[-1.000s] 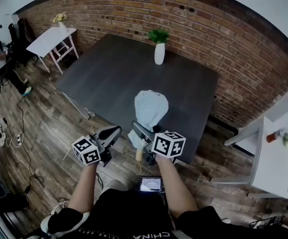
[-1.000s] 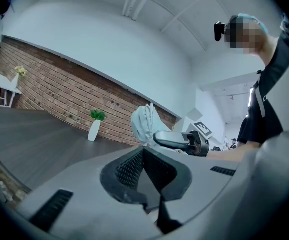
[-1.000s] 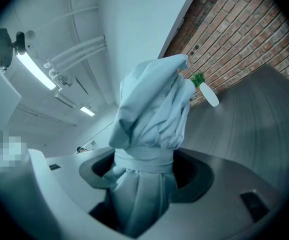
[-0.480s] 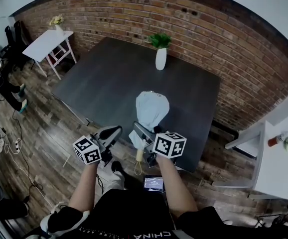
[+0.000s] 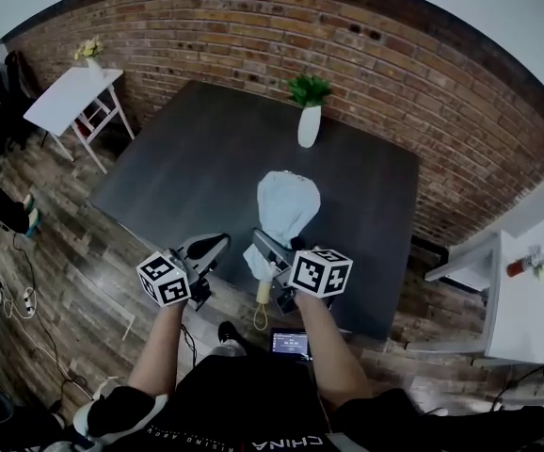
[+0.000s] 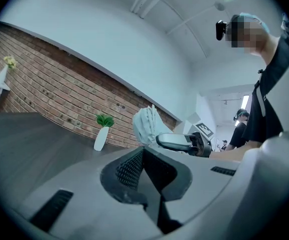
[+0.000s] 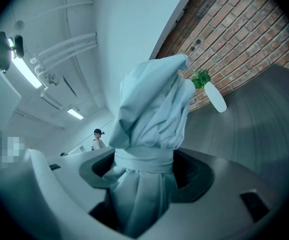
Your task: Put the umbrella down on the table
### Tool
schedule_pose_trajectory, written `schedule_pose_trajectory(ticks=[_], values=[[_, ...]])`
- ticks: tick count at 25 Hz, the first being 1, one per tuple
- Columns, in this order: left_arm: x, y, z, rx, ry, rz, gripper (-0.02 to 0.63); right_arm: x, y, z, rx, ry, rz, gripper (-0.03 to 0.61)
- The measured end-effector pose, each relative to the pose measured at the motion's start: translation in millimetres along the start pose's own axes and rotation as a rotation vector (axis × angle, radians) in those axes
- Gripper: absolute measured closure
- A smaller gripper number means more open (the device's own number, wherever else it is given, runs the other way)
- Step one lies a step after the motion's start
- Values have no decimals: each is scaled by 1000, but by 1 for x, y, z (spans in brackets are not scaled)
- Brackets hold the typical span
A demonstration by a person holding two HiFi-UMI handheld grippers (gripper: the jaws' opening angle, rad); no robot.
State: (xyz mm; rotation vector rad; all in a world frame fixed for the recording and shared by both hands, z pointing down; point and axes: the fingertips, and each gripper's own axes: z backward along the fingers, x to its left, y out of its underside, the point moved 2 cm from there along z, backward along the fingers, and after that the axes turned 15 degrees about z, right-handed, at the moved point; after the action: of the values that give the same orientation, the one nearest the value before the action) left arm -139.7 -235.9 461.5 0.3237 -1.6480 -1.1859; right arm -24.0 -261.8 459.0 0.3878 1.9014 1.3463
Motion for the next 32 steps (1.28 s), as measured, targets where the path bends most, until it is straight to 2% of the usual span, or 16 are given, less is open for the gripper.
schedule_pose_trajectory(ticks=[8, 13, 22, 32], values=[[51, -36, 9, 43, 55, -2, 612, 1, -13, -56, -37, 61, -27, 276], [72, -43, 13, 44, 68, 17, 612, 0, -9, -74, -32, 81, -43, 276], [92, -47, -4, 43, 67, 51, 612, -13, -16, -90, -23, 75, -48, 276], [88, -65, -34, 32, 54, 18, 612, -34, -40, -96, -26, 34, -25, 276]])
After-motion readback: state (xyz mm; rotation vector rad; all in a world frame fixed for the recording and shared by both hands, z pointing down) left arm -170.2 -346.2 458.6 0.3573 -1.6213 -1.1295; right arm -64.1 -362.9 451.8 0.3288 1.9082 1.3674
